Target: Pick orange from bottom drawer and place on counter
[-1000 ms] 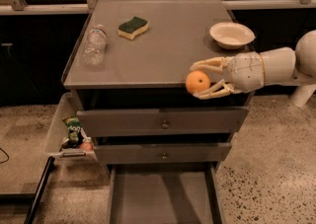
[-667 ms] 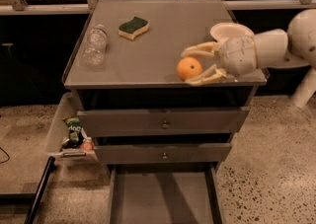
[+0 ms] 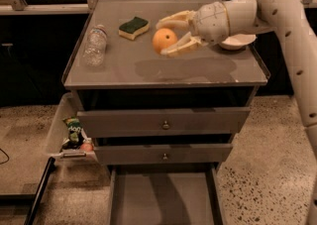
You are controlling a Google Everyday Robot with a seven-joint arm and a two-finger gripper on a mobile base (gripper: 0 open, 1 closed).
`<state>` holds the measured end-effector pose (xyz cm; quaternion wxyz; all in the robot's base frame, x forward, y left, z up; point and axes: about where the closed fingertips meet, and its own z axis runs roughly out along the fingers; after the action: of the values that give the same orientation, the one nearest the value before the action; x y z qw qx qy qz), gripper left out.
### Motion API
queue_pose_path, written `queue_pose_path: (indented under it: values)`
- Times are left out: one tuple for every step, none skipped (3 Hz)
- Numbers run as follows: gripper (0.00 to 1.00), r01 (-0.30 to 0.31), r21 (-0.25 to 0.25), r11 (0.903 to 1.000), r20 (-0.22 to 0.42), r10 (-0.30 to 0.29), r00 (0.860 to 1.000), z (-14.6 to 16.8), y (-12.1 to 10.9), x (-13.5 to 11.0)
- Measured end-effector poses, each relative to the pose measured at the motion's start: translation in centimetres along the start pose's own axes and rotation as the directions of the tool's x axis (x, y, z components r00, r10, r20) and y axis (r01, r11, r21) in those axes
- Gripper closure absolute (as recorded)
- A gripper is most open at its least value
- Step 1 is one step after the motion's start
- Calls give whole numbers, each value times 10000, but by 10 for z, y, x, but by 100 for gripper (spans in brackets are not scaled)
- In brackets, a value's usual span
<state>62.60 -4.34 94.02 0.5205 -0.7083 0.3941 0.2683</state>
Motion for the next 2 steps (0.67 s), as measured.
queue_pose_path:
  values:
    - [100, -1252, 712, 9896, -357, 1279, 9911, -5, -17, 23]
    - [100, -2424, 1657, 9559, -1260, 2643, 9562, -17, -15, 61]
